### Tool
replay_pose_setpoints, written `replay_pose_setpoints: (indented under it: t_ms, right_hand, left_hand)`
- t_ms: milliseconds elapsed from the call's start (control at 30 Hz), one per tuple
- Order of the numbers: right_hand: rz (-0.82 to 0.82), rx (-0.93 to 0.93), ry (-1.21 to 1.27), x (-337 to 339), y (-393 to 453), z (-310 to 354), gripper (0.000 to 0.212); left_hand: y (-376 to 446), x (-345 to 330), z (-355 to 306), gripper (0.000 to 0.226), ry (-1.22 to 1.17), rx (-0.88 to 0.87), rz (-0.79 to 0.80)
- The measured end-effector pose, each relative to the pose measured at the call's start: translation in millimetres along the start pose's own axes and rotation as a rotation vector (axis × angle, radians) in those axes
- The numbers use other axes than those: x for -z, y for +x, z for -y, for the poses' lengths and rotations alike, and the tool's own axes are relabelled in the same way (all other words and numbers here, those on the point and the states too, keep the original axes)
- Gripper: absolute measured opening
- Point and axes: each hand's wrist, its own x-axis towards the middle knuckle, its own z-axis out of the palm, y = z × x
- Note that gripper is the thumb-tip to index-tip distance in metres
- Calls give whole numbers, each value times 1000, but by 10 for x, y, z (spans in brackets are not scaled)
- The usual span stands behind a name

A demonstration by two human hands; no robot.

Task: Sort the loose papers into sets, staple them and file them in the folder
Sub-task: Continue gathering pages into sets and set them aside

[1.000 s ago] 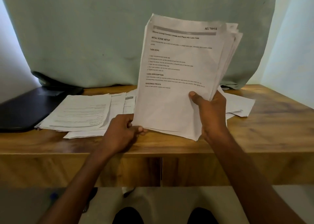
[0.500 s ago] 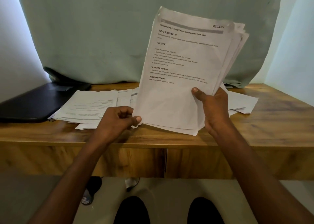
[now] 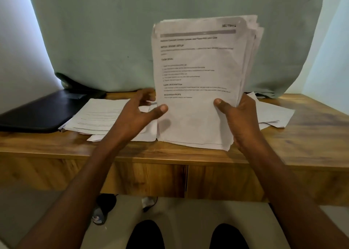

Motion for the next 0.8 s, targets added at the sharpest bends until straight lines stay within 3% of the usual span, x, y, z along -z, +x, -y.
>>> replay_pose_setpoints:
  t_ms: [100, 167, 367, 500, 667, 800]
  right_hand:
    - [31, -6, -17, -30, -19, 7, 33]
    - [75, -35, -33, -39, -31, 4, 40]
    - [6, -68, 17, -172, -98, -20, 36]
    - [-88, -21, 49, -313, -79, 44, 31]
    - [-45, -130, 39, -370, -259, -182, 33]
    - [-92, -104, 5, -435, -205, -144, 37]
  left_hand:
    - [217, -90, -37, 59, -341, 61, 141]
    - [245, -174, -27, 53, -450, 86, 136]
    - [150, -508, -122, 48, -470, 71, -129]
    - [119, -507, -309, 31, -428, -73, -308]
    - [-152, -711, -57, 29, -410, 22, -299]
    - [-188, -731, -87, 29, -404, 13, -325]
